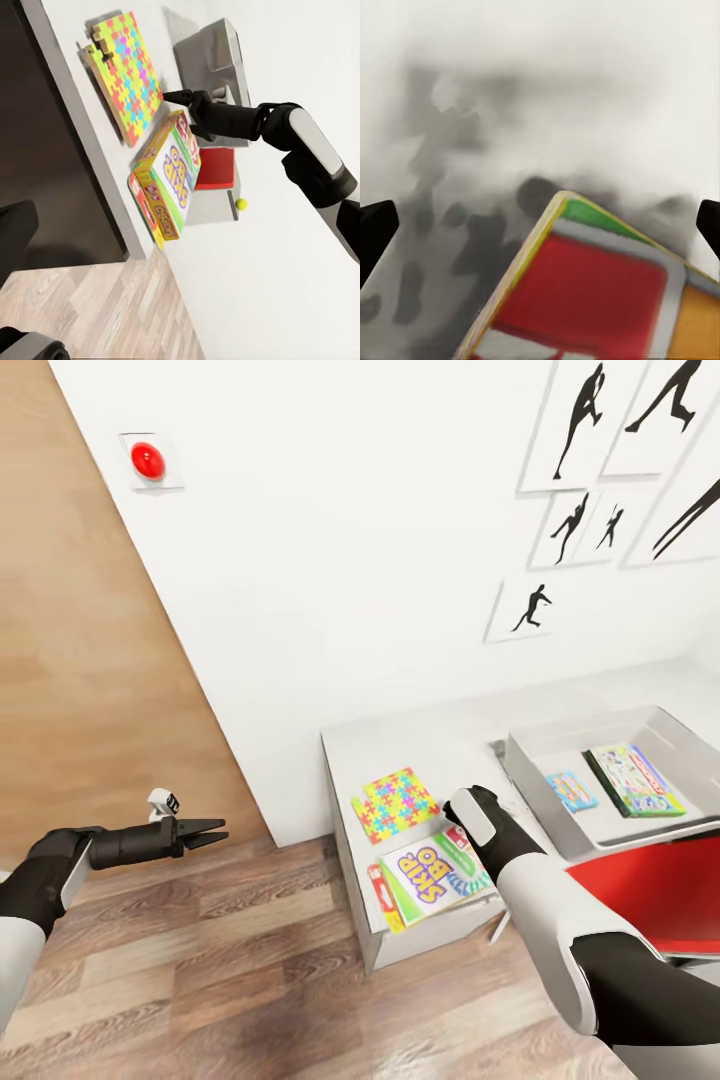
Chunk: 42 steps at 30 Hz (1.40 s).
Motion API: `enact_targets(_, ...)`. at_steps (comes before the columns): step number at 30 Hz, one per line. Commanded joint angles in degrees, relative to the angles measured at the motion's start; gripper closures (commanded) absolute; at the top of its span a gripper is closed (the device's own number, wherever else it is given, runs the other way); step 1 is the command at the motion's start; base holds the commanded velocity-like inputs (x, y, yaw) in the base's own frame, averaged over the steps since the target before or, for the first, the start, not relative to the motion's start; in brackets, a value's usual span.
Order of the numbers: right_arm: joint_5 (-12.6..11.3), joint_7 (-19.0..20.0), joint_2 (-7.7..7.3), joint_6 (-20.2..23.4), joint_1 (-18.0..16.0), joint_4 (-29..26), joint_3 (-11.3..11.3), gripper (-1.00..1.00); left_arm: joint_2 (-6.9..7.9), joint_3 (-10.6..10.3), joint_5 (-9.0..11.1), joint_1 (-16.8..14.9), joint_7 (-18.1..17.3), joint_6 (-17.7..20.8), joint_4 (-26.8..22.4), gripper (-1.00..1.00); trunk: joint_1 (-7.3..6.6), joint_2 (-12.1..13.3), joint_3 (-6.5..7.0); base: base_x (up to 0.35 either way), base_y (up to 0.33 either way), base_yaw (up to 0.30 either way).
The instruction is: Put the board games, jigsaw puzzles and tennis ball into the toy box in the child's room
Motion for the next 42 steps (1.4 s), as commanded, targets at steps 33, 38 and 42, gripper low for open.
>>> enact_targets(33, -0.28, -0.42, -0.12, 0.30, -0.04, -0.08, 0.30, -1.00, -0.07, -0.11, 0.01, -0.03, -0.11, 0.58, 0.00, -1.00, 0.02, -0.11, -0.10, -0.013, 0.065, 0.000)
enact_targets(38, -0.28, -0.42, -0.13, 0.30, -0.04, -0.08, 0.30, -1.00, -0.07, -0.11, 0.01, -0.03, -0.11, 0.58, 0.00, -1.00, 0.02, -0.11, -0.10, -0.005, 0.001, 0.000)
enact_targets(42, -0.27, -0.42, -0.13, 0.30, -0.04, -0.08, 0.30, -1.00, -0.10, -0.12, 0.01, -0.03, -0.11, 0.58, 0.00, -1.00, 0.02, -0.11, -0.10, -0.099, 0.000, 0.000)
